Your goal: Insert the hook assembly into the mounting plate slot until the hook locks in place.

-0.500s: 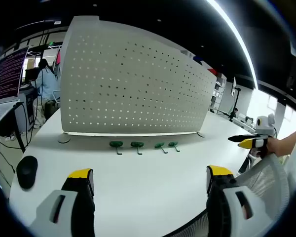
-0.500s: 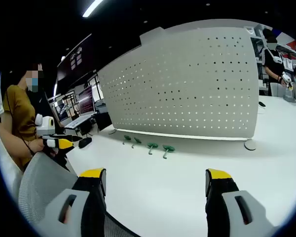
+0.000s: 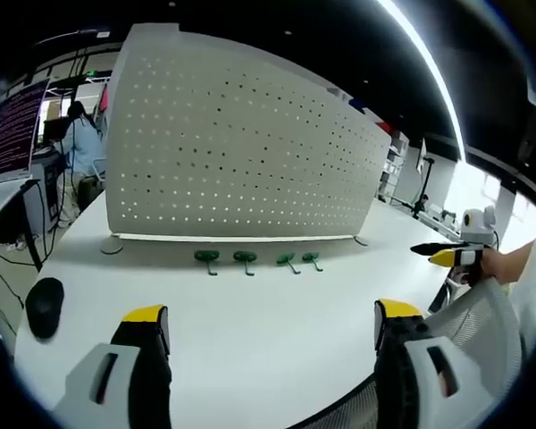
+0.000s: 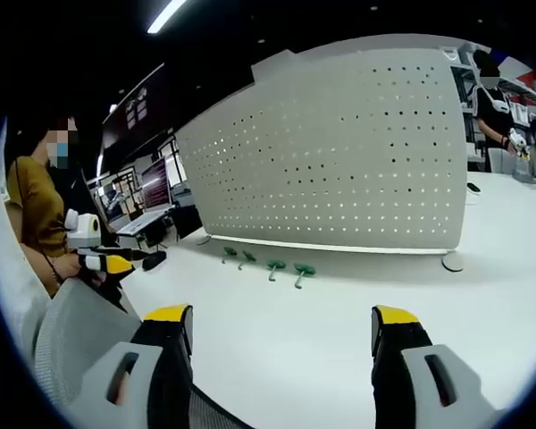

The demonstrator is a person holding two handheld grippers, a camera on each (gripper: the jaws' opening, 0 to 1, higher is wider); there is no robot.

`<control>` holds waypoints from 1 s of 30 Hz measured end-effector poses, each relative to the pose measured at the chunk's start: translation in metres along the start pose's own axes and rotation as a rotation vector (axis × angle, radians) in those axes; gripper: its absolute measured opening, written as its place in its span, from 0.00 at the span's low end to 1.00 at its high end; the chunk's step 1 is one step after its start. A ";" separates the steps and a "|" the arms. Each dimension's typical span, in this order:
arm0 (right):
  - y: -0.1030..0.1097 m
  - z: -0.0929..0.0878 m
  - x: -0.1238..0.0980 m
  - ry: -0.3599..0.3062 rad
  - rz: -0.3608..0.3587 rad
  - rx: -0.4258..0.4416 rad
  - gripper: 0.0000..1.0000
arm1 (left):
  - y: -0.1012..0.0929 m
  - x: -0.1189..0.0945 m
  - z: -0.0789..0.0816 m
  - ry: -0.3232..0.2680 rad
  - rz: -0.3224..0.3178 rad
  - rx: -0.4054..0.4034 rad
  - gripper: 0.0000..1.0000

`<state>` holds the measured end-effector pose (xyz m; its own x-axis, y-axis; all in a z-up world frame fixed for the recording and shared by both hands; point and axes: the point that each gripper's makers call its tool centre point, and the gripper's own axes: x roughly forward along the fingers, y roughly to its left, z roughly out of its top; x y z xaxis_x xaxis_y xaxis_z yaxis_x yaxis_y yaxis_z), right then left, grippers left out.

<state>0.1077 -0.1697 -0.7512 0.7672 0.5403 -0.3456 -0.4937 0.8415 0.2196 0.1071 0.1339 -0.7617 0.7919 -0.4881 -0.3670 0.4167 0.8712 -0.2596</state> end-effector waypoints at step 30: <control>0.004 0.006 0.000 -0.005 0.018 -0.020 0.81 | -0.009 0.000 0.002 0.009 -0.045 0.034 0.99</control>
<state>0.1080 -0.1661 -0.7443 0.7601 0.5553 -0.3376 -0.5152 0.8315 0.2078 0.1043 0.1260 -0.7570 0.7679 -0.5274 -0.3636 0.4670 0.8494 -0.2458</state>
